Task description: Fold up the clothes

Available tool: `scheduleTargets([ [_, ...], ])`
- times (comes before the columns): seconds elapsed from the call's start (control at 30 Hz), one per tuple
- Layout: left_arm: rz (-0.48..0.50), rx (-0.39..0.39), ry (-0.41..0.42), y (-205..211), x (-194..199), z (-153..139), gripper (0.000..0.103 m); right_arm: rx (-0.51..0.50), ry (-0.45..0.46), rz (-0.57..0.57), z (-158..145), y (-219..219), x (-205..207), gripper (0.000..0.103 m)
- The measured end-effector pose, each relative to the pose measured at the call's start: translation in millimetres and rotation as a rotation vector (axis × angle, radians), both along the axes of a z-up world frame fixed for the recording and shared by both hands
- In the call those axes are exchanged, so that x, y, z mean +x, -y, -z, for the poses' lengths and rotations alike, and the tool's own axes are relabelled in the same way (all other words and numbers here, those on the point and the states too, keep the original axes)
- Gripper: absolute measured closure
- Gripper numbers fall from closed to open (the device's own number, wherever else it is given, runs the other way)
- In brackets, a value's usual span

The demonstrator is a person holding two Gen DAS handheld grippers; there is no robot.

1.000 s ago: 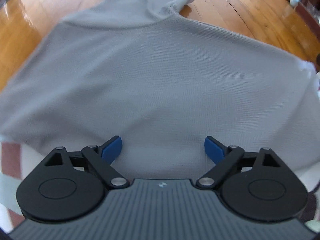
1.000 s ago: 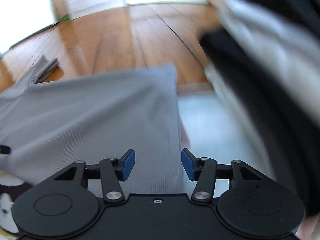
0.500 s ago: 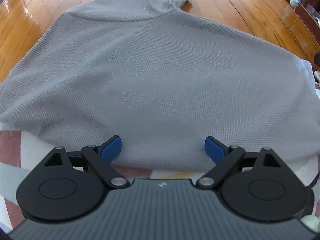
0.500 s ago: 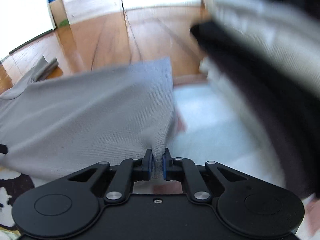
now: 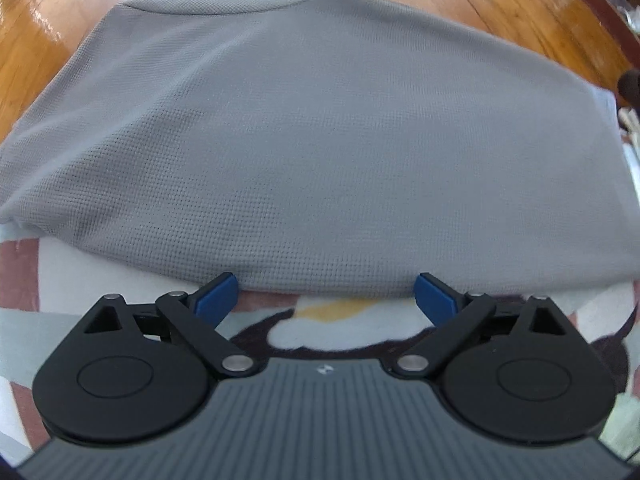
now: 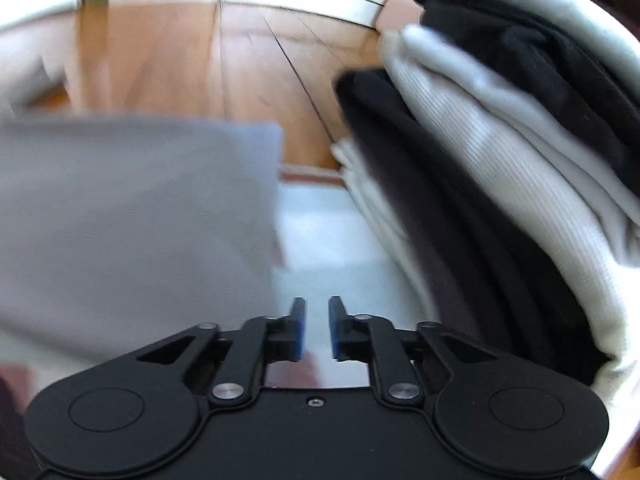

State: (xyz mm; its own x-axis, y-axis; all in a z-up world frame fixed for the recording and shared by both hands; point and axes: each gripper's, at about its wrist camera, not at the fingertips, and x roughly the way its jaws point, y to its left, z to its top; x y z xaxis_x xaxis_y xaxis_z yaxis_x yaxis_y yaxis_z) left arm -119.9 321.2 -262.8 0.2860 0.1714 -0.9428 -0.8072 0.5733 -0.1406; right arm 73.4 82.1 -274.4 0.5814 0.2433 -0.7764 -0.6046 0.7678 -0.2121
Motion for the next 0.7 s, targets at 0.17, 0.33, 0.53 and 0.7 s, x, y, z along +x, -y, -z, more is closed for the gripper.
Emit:
scheduleTargets([
  [0.17,-0.145,-0.033,0.114,-11,-22,-7,0.008,0.132,-0.080,-0.146,-7,-38,-15,0.059],
  [0.33,-0.131,0.006,0.105,-15,-27,-19,0.008,0.108,-0.114,-0.432,3,-90,-61,0.058],
  [0.53,-0.222,0.086,0.054,-47,-48,-18,0.007,0.096,-0.220,-0.623,13,-139,-56,0.057],
  [0.7,-0.382,0.123,0.002,-84,-97,-15,0.007,0.086,-0.268,-0.668,13,-157,-40,0.057],
])
